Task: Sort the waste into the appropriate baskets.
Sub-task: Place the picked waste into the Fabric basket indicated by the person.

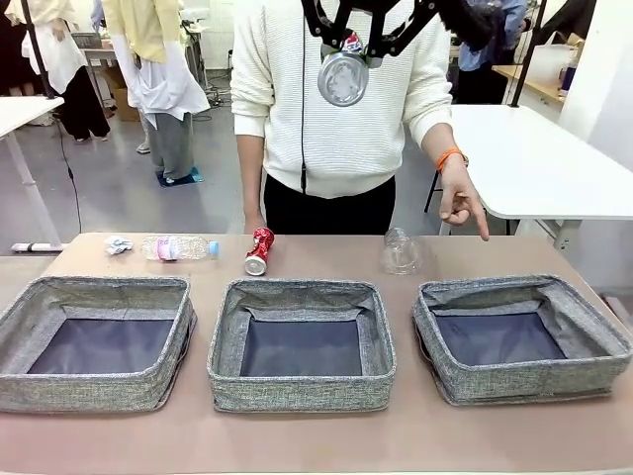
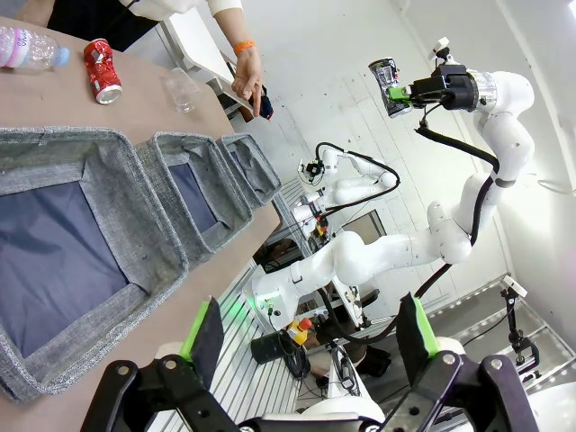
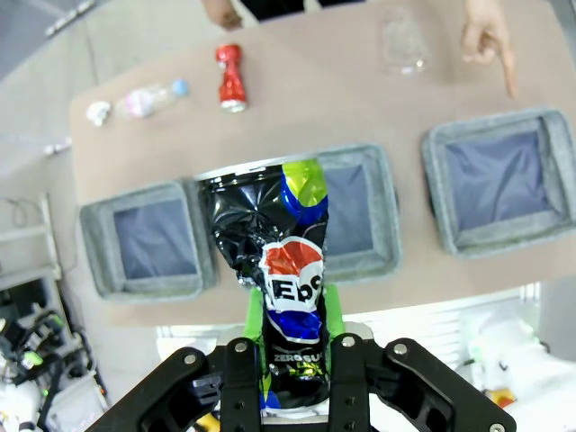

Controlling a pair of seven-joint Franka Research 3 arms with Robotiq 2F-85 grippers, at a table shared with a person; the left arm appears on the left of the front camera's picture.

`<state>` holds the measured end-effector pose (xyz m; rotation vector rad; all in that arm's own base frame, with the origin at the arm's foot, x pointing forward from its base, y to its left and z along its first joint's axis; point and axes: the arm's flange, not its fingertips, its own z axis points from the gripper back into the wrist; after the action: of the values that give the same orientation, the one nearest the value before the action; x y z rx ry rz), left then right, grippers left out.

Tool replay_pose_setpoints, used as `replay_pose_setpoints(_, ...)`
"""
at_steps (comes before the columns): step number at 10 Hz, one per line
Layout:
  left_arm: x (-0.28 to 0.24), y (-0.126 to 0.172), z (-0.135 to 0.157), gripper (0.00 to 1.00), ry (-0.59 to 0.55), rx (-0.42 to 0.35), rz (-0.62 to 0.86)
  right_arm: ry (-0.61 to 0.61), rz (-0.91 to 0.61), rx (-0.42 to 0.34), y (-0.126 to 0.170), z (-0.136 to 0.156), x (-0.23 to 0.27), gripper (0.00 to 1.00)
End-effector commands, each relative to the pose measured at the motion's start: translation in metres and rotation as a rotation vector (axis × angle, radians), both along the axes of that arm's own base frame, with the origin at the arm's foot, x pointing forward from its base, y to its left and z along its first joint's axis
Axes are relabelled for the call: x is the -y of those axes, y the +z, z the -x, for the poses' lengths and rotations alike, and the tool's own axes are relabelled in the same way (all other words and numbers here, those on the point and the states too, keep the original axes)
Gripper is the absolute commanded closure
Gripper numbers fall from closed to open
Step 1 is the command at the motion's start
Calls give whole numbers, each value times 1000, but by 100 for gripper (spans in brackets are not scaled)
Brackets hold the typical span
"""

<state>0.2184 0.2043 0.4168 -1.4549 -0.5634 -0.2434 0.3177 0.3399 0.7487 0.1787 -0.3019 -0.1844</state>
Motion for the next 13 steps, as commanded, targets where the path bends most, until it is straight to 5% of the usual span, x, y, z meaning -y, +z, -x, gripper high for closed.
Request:
replay_pose_setpoints(1, 1, 3, -1, 0, 0, 24, 14, -5, -9, -2, -1, 3, 2, 72)
replay_pose_setpoints(5, 1, 3, -1, 0, 0, 24, 14, 0, 0, 0, 0, 0, 0, 72)
replay_pose_setpoints(7, 1, 3, -1, 0, 0, 24, 14, 190, 17, 20, -21, 2, 33, 72)
replay_pose_setpoints(11, 1, 3, -1, 0, 0, 24, 14, 179, -3, -39, -138, -3, 177, 72)
replay_pose_setpoints(13, 1, 3, -1, 0, 0, 24, 14, 50, -33, -42, -209, -8, 234, 72)
